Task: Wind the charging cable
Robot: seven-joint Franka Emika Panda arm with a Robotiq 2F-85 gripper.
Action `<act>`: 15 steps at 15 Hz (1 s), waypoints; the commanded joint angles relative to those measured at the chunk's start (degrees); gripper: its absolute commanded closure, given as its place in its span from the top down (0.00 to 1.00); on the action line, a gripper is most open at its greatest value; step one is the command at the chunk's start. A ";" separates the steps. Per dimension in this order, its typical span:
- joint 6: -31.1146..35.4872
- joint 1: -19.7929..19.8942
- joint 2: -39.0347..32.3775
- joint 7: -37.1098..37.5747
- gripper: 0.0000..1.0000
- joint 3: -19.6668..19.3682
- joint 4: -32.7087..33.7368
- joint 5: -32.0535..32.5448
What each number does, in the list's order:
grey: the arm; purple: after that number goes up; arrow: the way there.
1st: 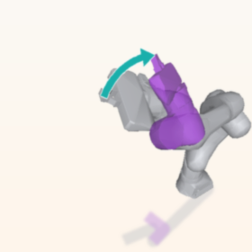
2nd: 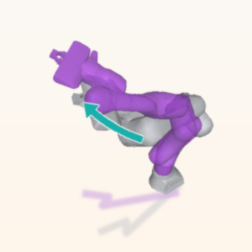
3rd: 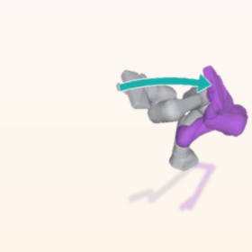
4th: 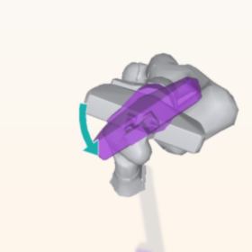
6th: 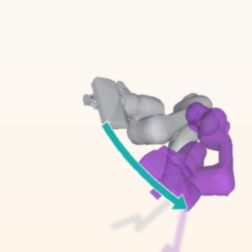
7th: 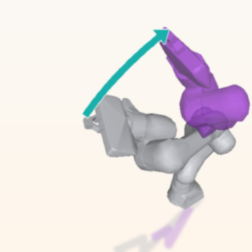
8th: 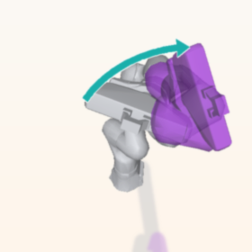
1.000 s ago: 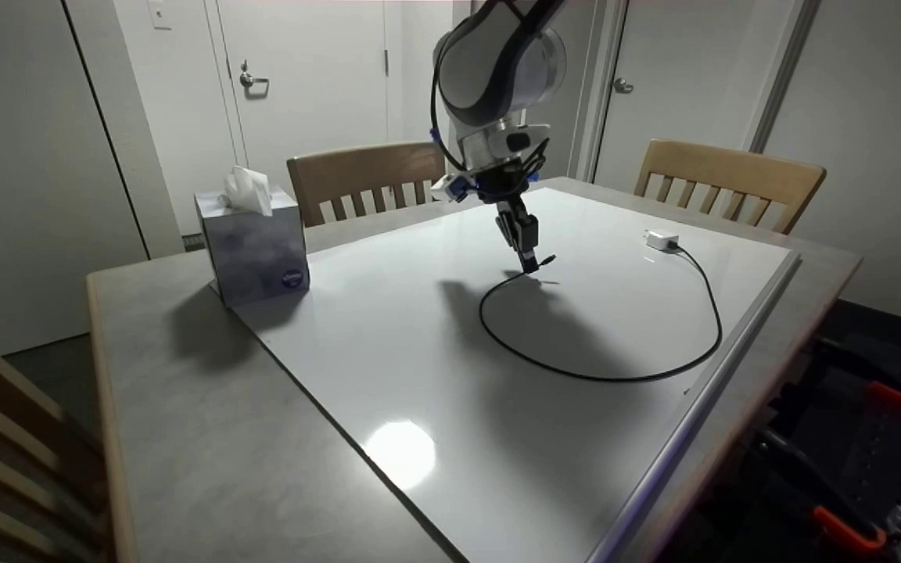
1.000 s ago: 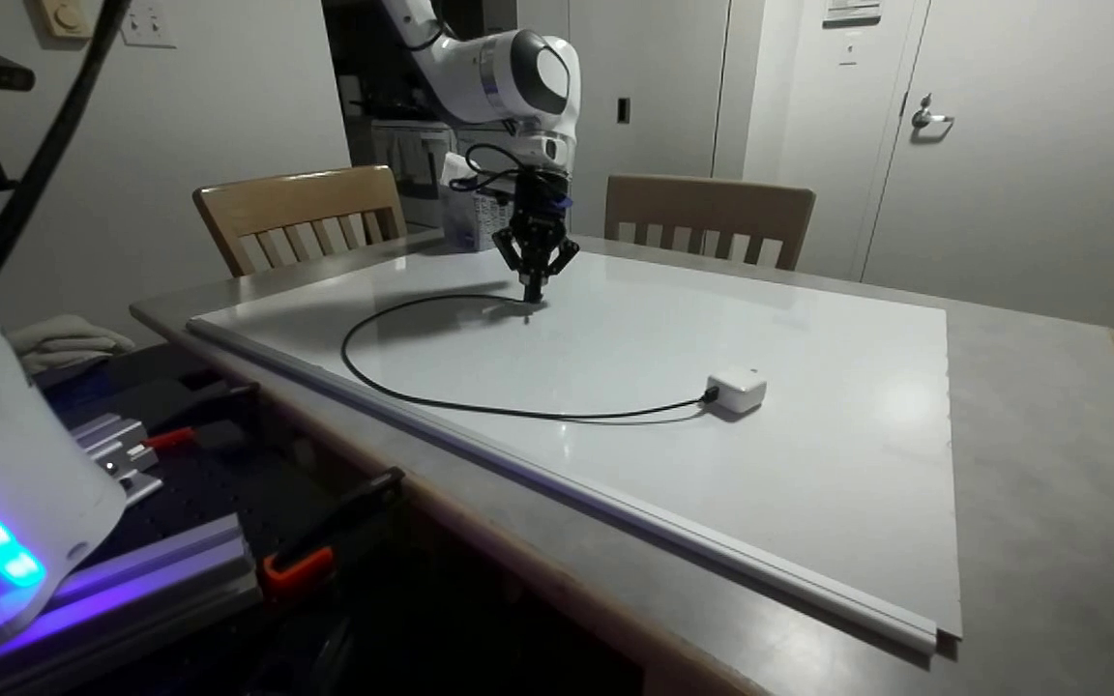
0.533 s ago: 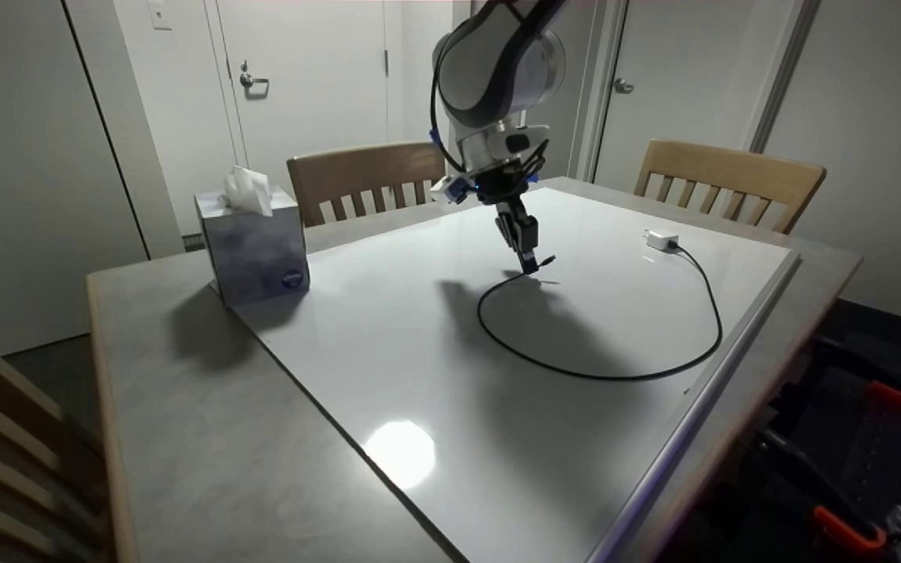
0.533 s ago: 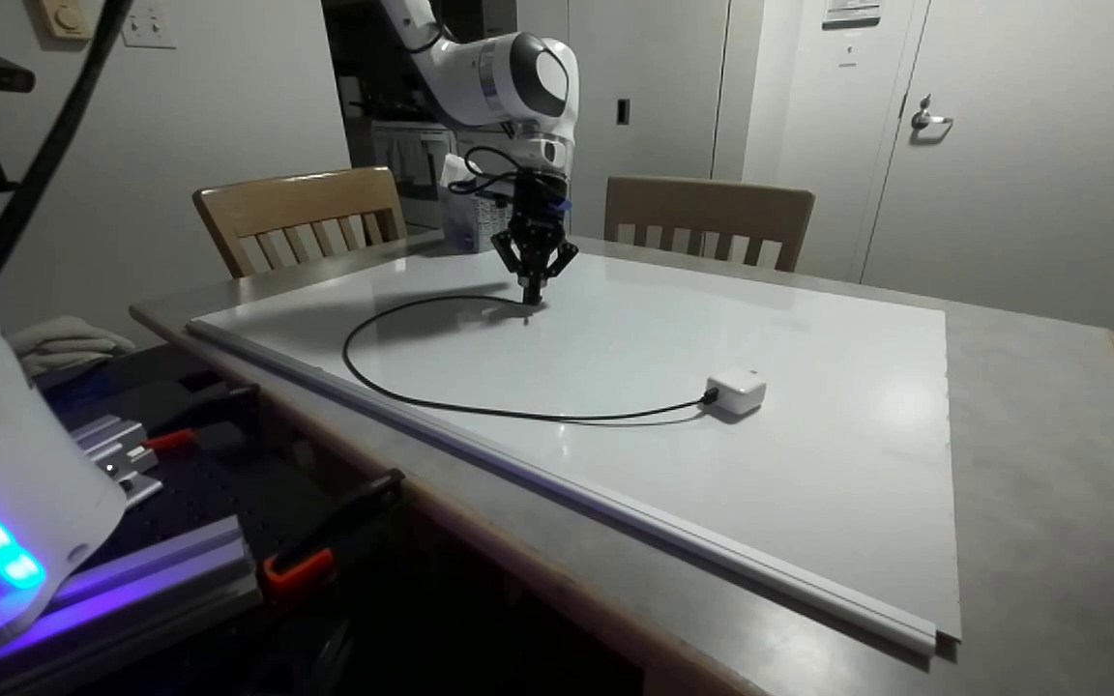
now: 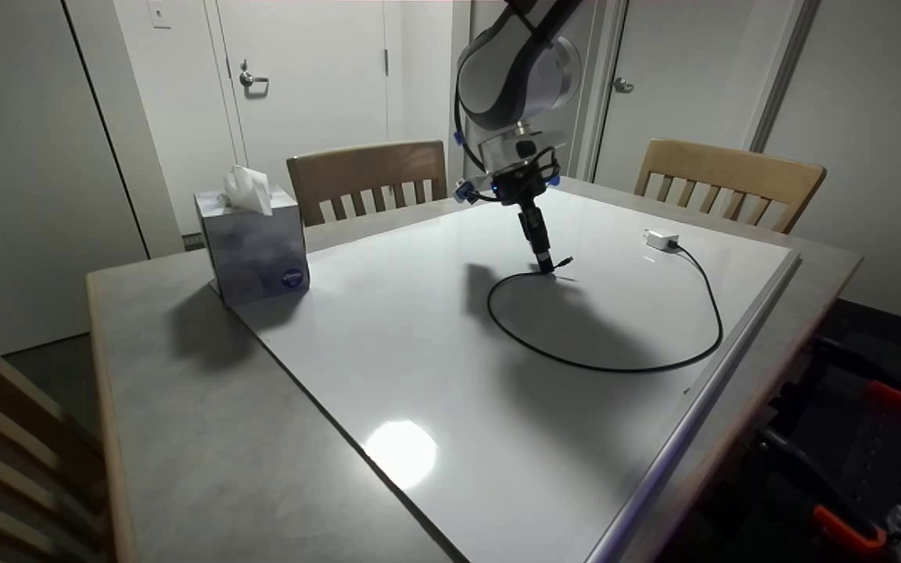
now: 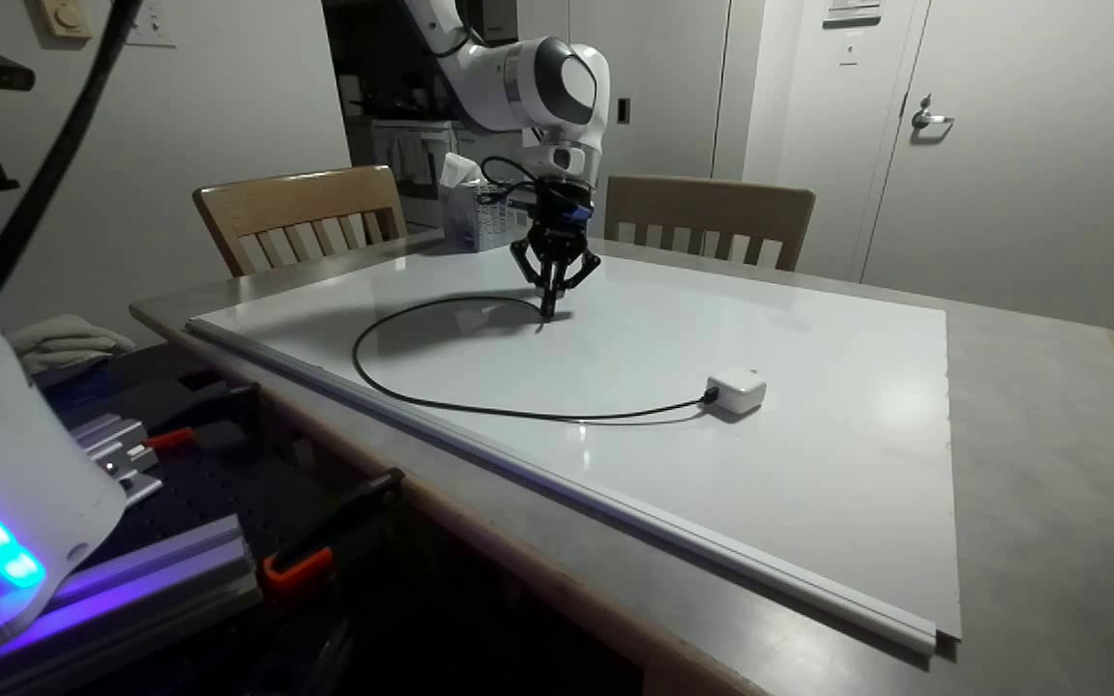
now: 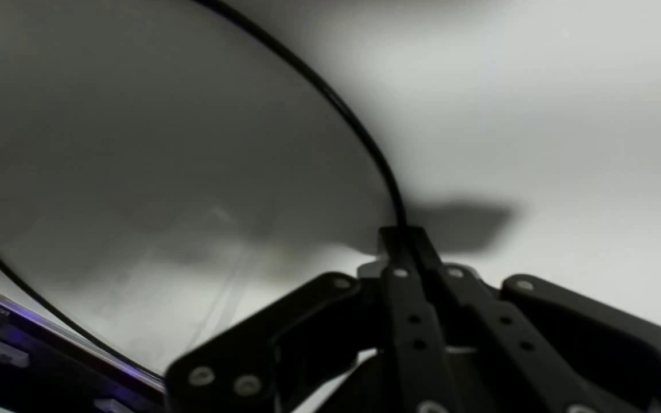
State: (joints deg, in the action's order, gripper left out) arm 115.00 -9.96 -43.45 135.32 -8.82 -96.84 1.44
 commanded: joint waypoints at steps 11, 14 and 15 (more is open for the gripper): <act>-2.49 -7.82 -0.25 13.88 0.01 -17.54 -4.58 -15.66; -1.58 -6.86 -0.53 13.91 0.04 -16.65 -4.00 -14.30; -1.64 -6.99 -0.53 13.92 0.04 -16.65 -4.06 -14.31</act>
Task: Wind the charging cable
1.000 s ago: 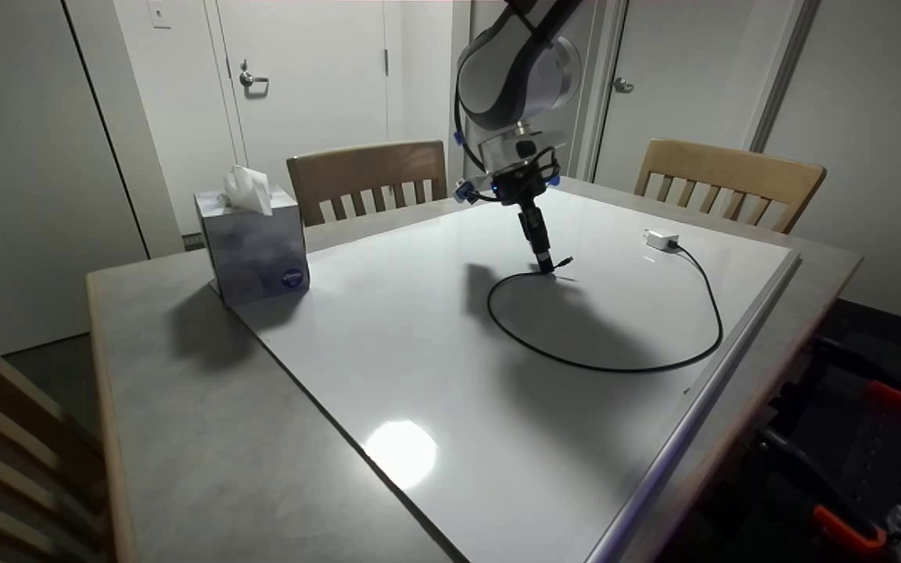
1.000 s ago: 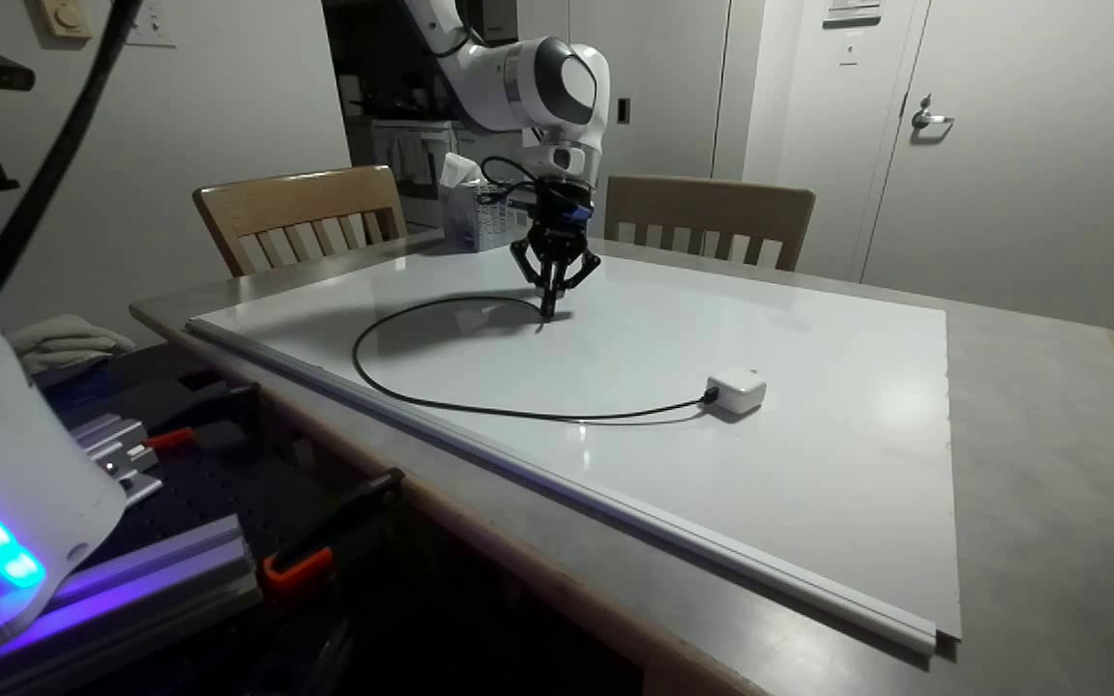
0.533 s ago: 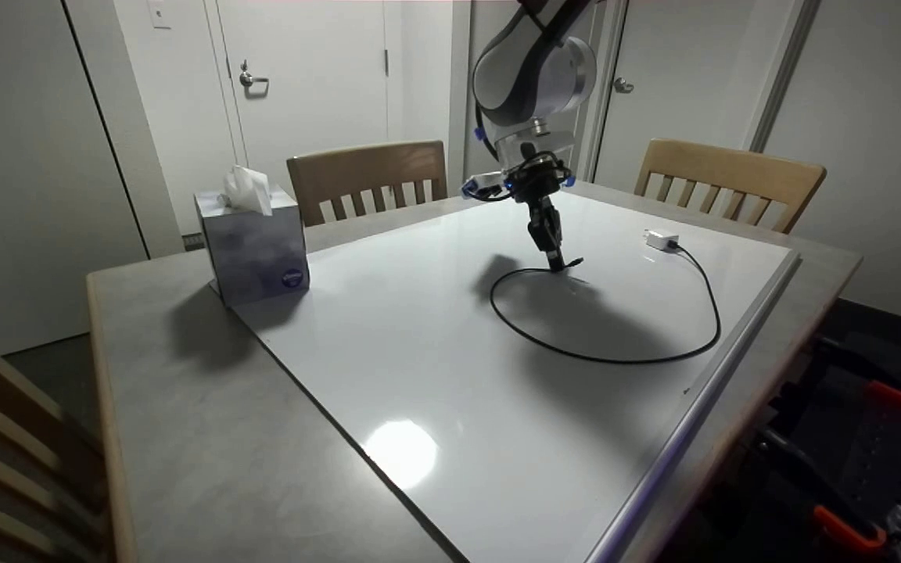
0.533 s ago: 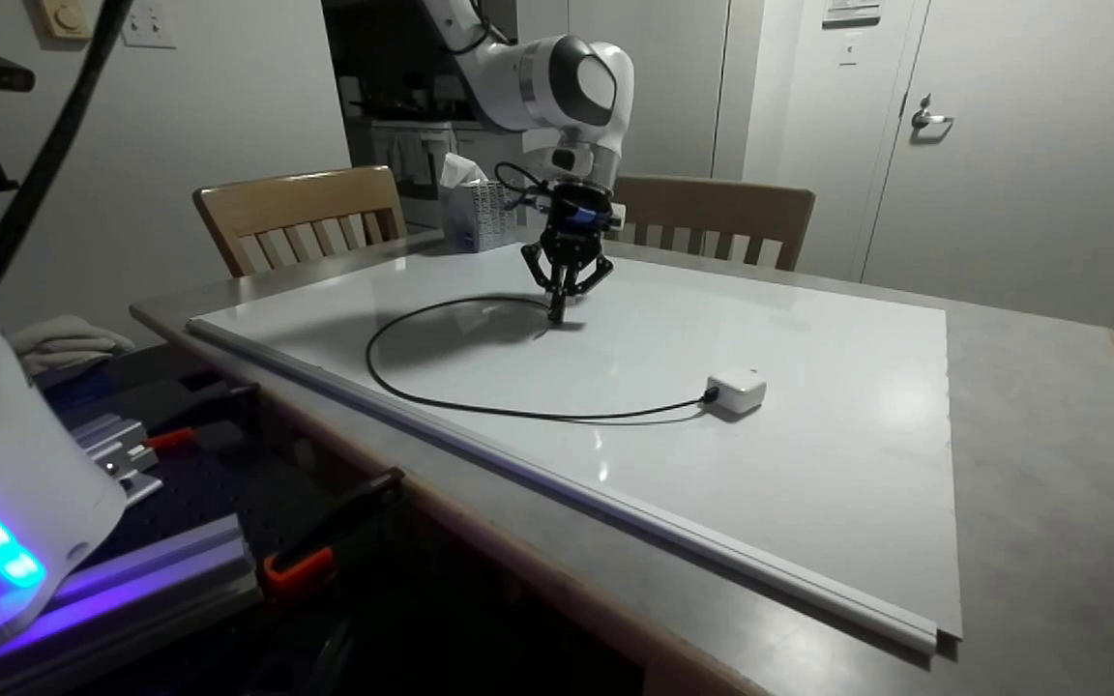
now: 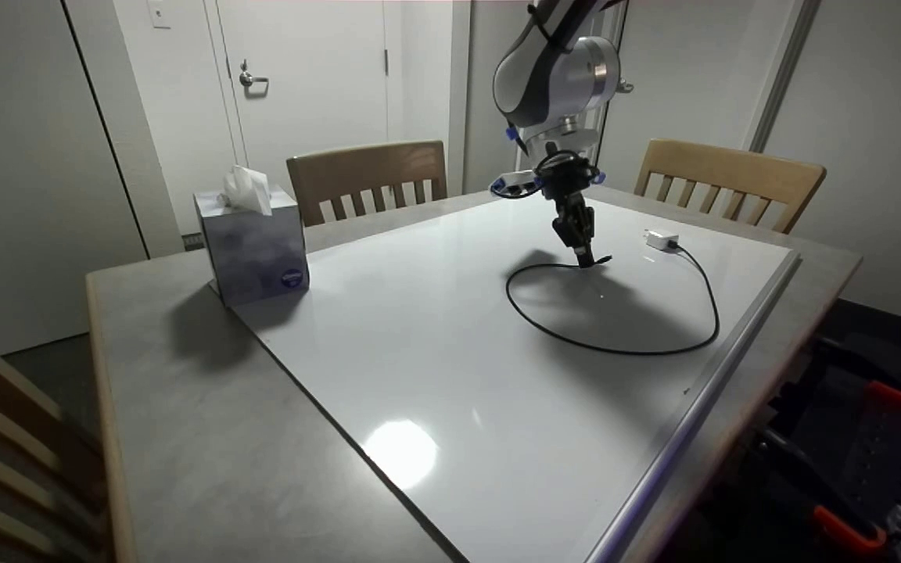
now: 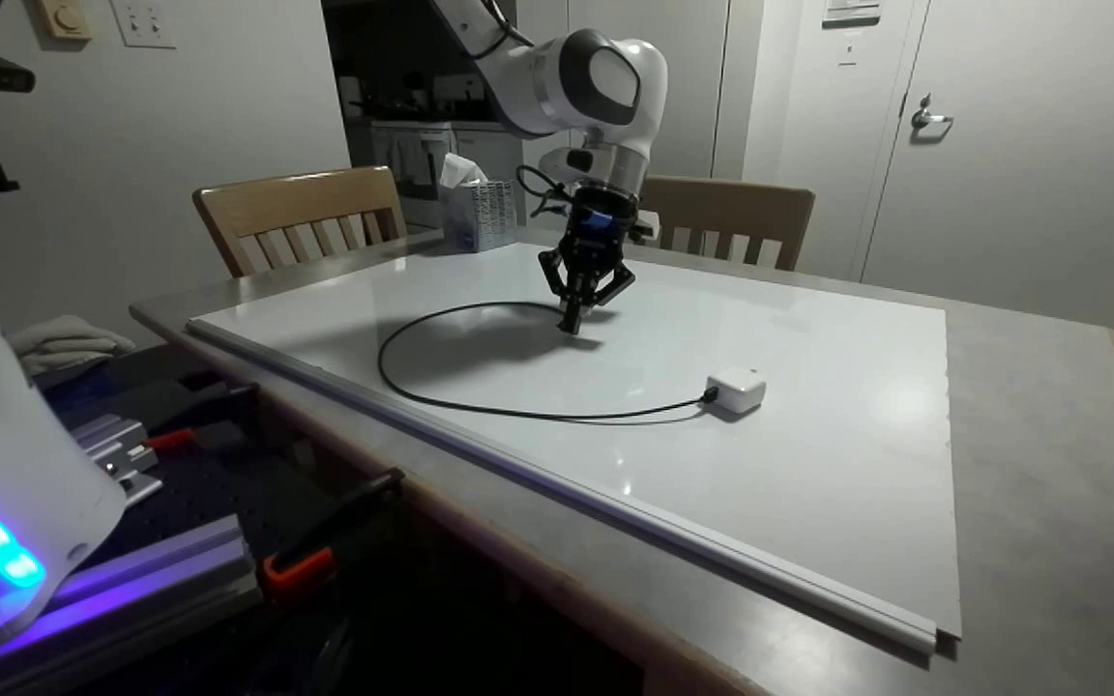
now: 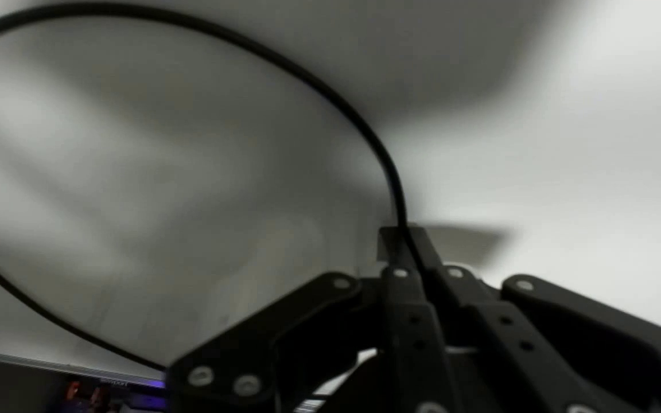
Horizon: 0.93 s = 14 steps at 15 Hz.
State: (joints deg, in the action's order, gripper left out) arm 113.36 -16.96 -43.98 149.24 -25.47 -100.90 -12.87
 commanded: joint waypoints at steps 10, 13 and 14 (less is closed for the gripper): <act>1.32 -0.98 1.03 -0.05 0.09 -1.56 -2.71 -5.18; 1.28 -0.81 1.48 -0.05 0.44 -1.66 -3.30 -5.77; 1.39 -0.83 1.69 -0.05 0.50 -1.64 -3.53 -5.87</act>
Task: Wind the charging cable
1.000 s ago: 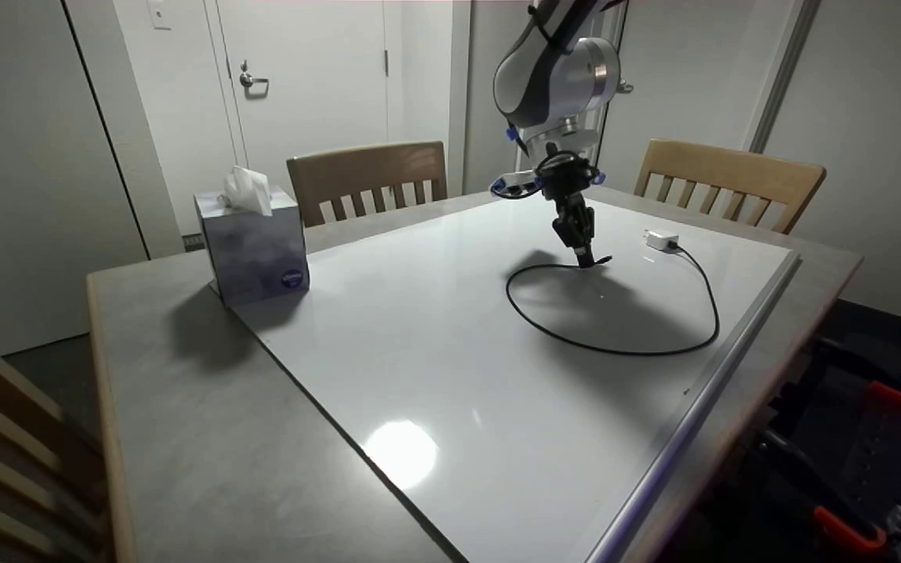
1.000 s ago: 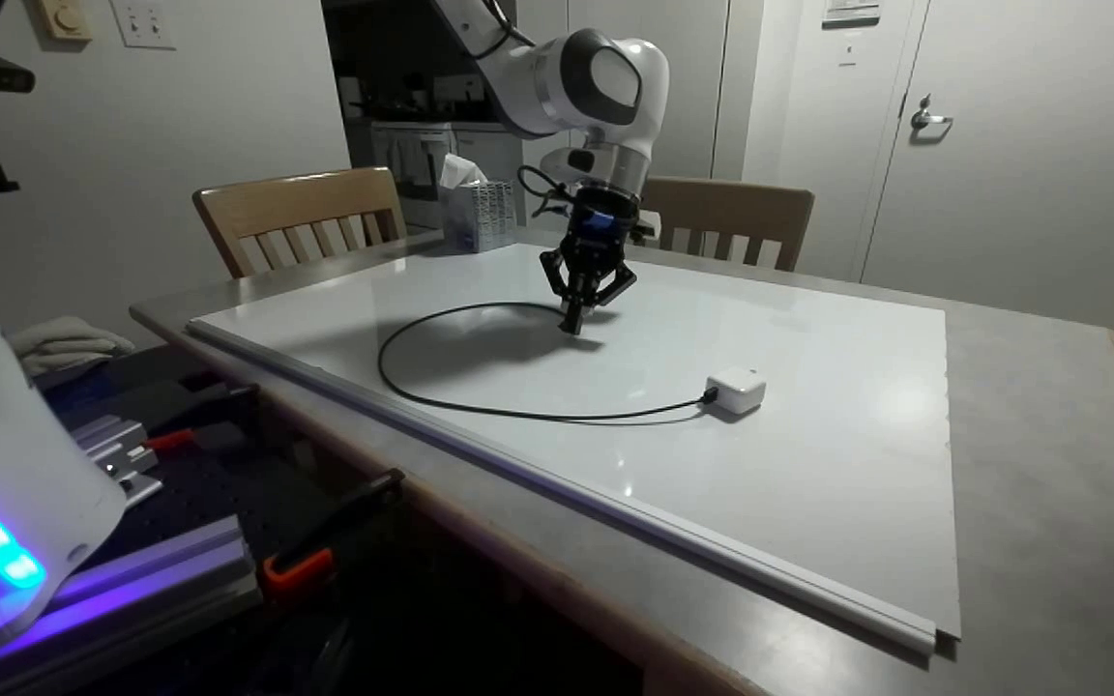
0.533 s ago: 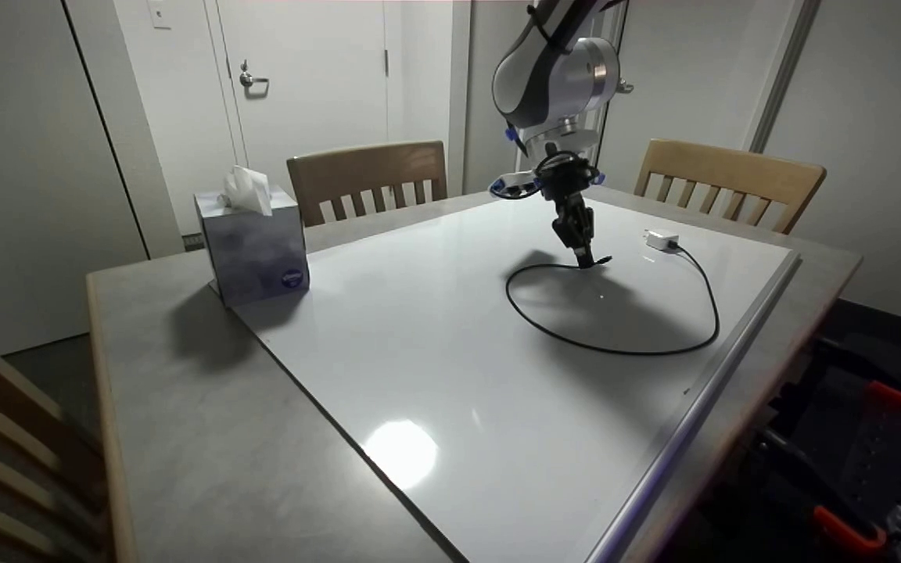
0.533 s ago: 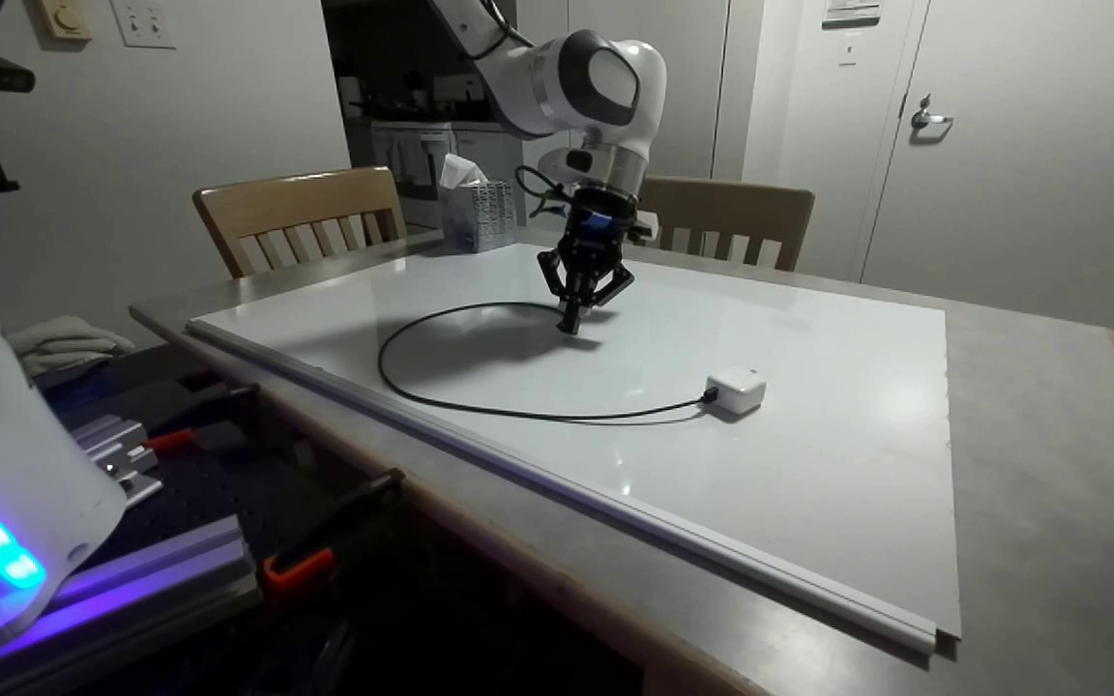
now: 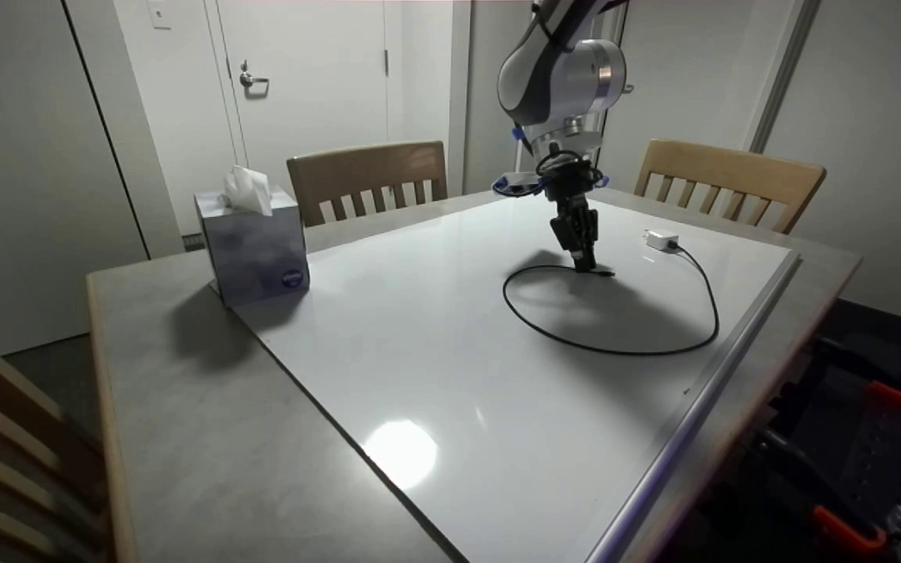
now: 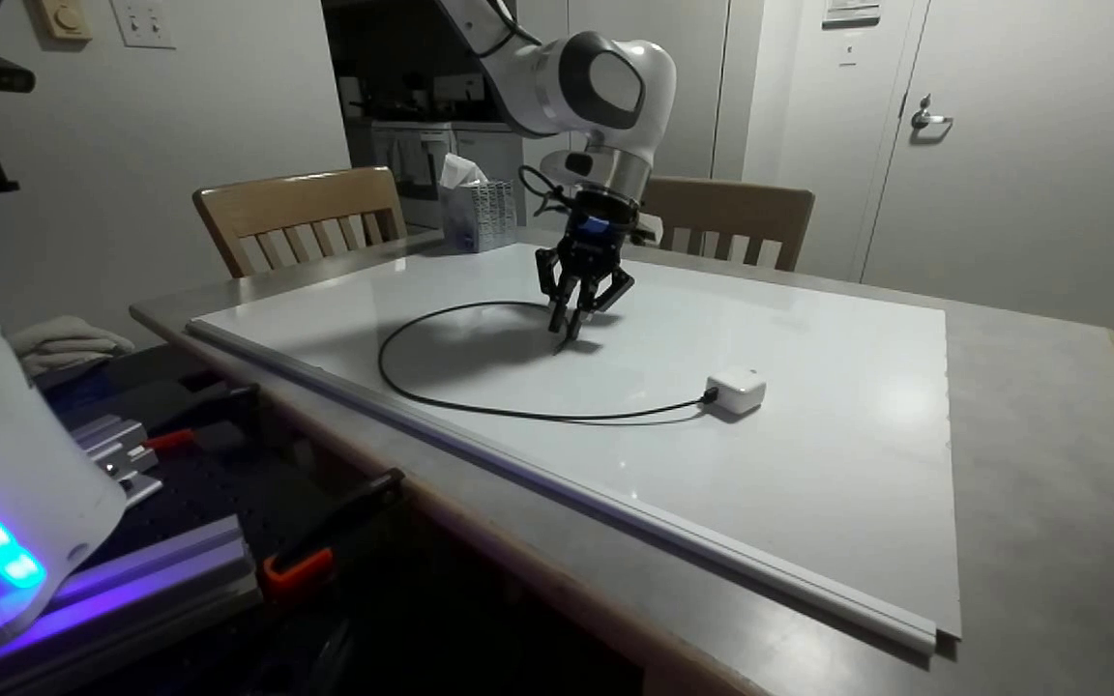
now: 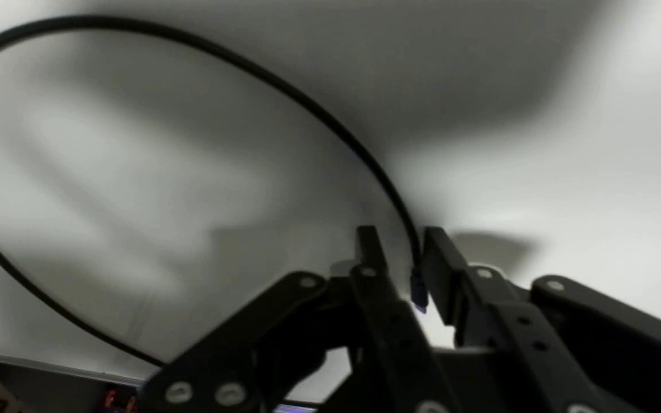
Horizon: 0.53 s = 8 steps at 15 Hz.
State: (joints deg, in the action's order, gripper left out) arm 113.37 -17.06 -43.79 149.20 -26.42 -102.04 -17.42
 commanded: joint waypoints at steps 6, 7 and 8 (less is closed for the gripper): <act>-0.15 -1.29 2.95 0.02 0.92 -2.30 -4.37 -0.59; 0.18 -1.05 3.77 0.00 0.98 -2.26 -5.42 0.27; 0.49 -1.19 4.37 -0.24 1.00 -2.62 -6.36 0.33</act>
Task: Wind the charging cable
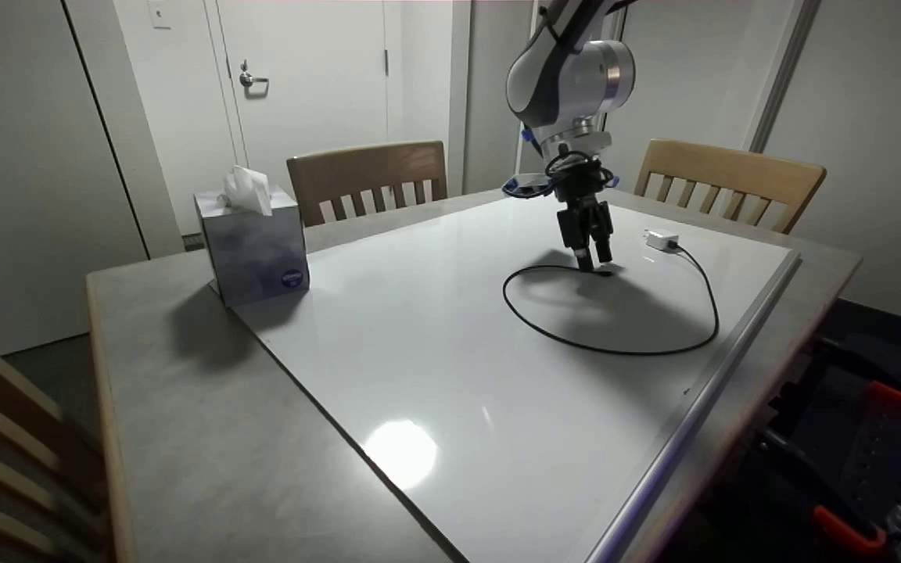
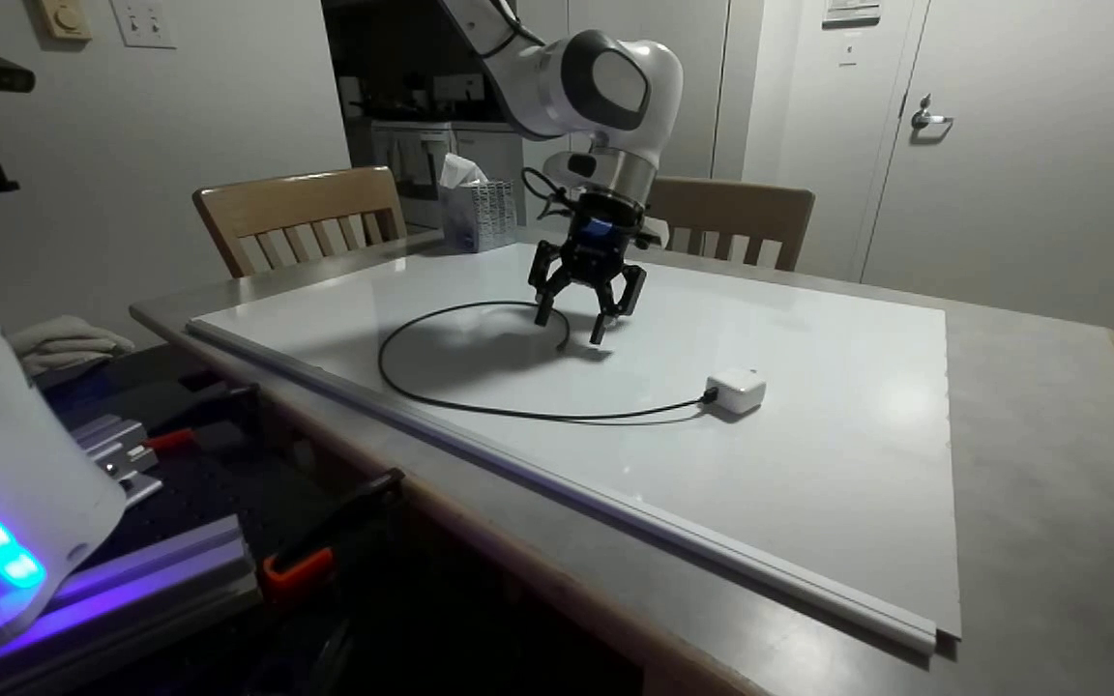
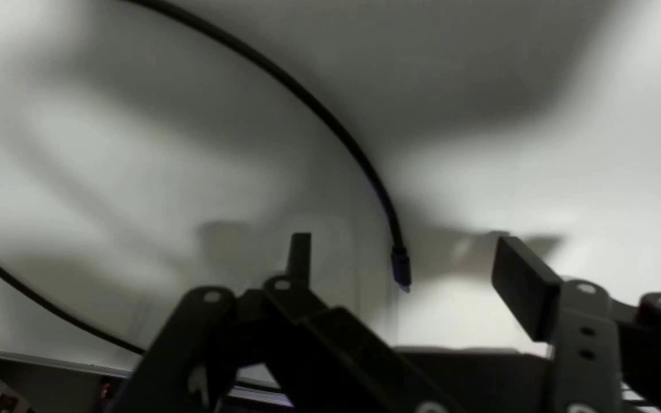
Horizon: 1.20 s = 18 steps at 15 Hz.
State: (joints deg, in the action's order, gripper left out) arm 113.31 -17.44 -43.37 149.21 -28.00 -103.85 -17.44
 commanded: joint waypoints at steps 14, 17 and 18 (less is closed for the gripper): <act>3.95 -10.52 4.09 0.00 1.00 -13.55 -9.08 -3.37; 10.96 -14.09 2.54 0.06 1.00 -20.35 -12.33 -10.16; 12.46 -19.77 2.72 0.06 1.00 -25.24 -14.79 -13.84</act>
State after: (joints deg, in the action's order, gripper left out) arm 120.30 -29.02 -39.88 149.27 -44.64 -113.86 -24.23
